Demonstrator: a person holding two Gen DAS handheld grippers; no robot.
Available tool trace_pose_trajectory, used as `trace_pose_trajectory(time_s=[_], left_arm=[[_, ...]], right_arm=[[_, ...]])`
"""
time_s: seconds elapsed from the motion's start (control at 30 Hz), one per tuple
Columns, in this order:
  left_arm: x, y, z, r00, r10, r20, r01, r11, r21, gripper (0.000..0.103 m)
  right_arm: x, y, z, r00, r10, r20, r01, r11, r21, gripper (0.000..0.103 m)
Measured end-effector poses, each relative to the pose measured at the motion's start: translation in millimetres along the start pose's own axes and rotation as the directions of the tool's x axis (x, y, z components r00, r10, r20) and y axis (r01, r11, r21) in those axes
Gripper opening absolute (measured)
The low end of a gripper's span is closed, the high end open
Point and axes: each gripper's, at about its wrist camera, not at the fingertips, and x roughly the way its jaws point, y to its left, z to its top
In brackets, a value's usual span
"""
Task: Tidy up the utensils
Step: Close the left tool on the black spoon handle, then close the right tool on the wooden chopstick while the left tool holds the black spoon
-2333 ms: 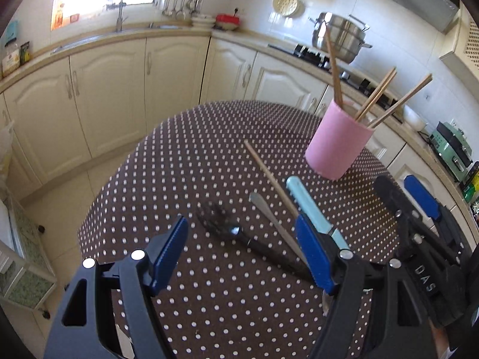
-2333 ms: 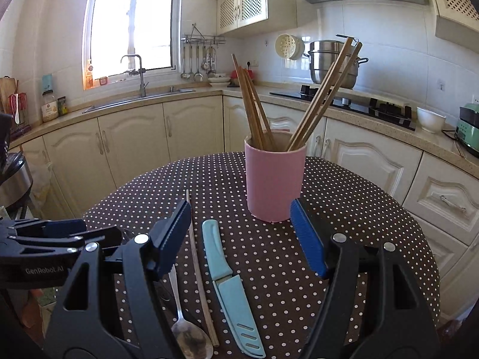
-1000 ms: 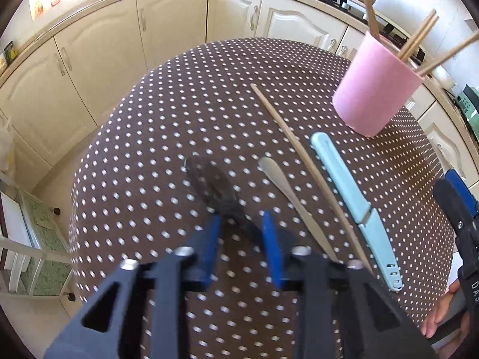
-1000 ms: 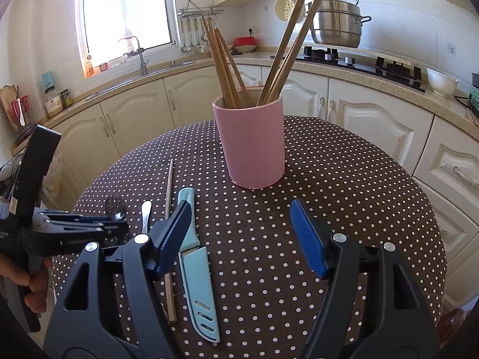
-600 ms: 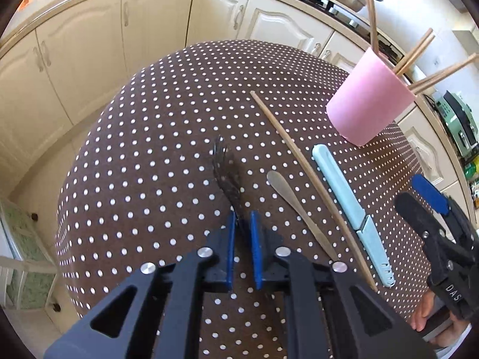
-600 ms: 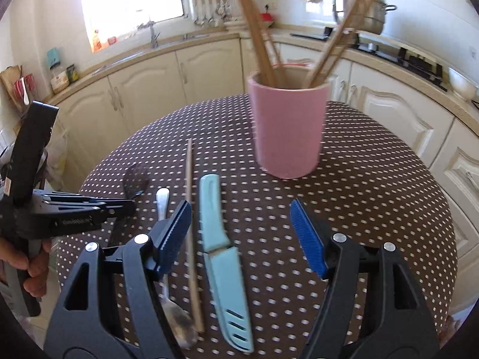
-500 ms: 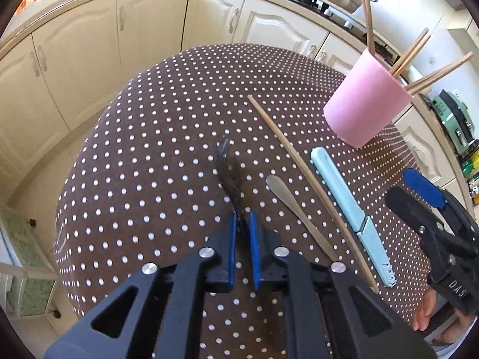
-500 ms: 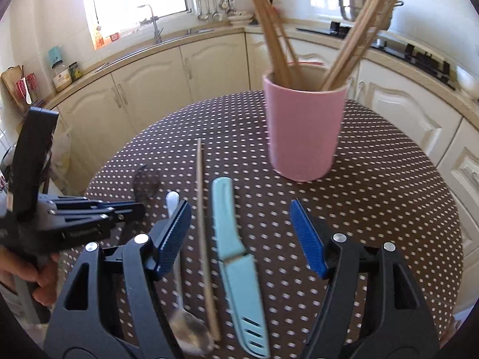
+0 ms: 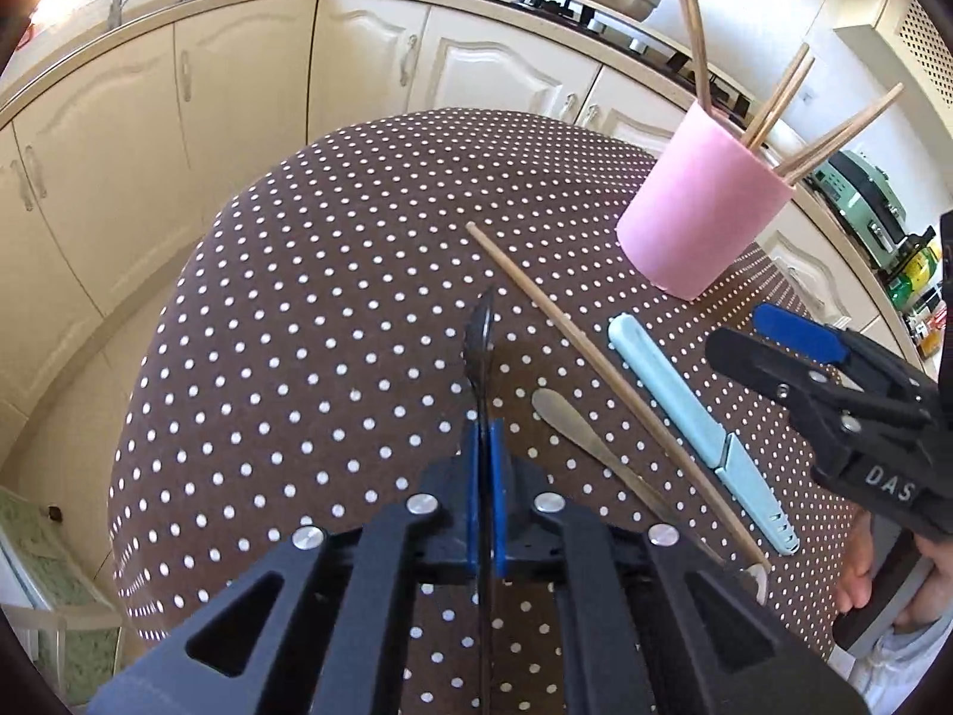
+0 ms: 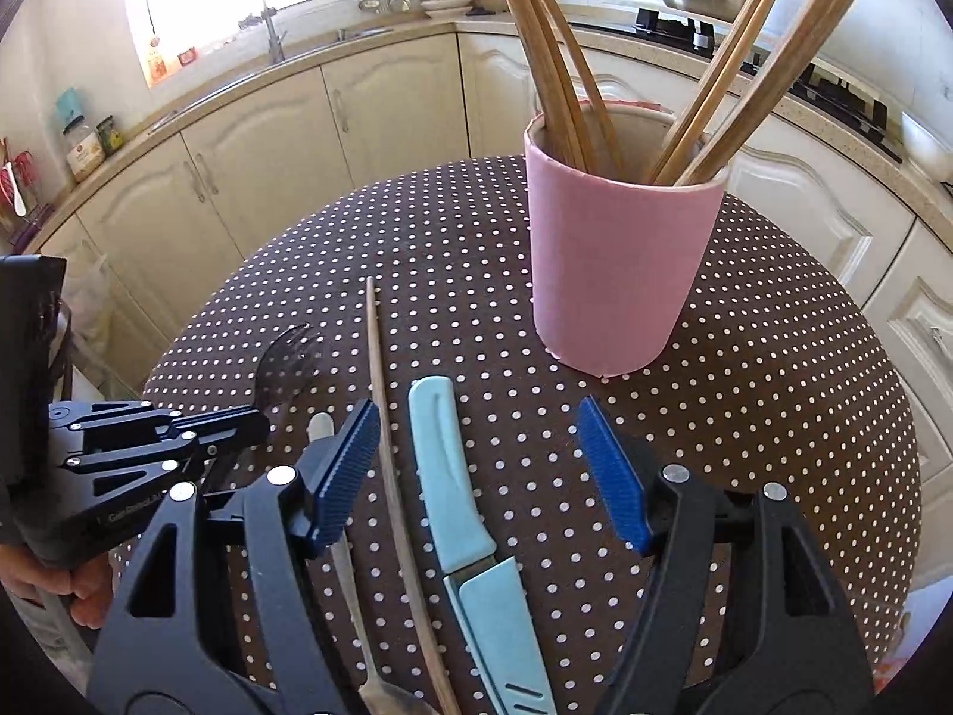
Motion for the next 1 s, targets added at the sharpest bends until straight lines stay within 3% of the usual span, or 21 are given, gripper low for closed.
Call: trace_pose_trajectory(time_s=[0.5,0.63,0.8,1.0], left_arm=[[9.1,11.9,8.8,0.994,-0.104,-0.014,0.104,0.994,-0.024,0.004],[7.9,14.0,8.1,0.994,-0.106,-0.015,0.106,0.994,-0.024,0.004],[6.7,14.9,6.8,0.994,-0.108,-0.014,0.107,0.994,-0.029,0.004],[1.4,16.0,4.9,0.993,-0.115,-0.003,0.115,0.993,-0.038,0.004]], right_arm=[[15.9,-0.6,19.9,0.981,-0.053,-0.187,0.037,0.996,-0.087,0.068],[23.1,8.6,22.9,0.967,-0.039,-0.253,0.007,0.992,-0.127,0.060],[31.1,21.4,25.8,0.954,-0.048,-0.297,-0.008,0.983,-0.185,0.059],[34.2,35.3,31.6,0.948,-0.033,-0.317,-0.036,0.977,-0.209,0.042]])
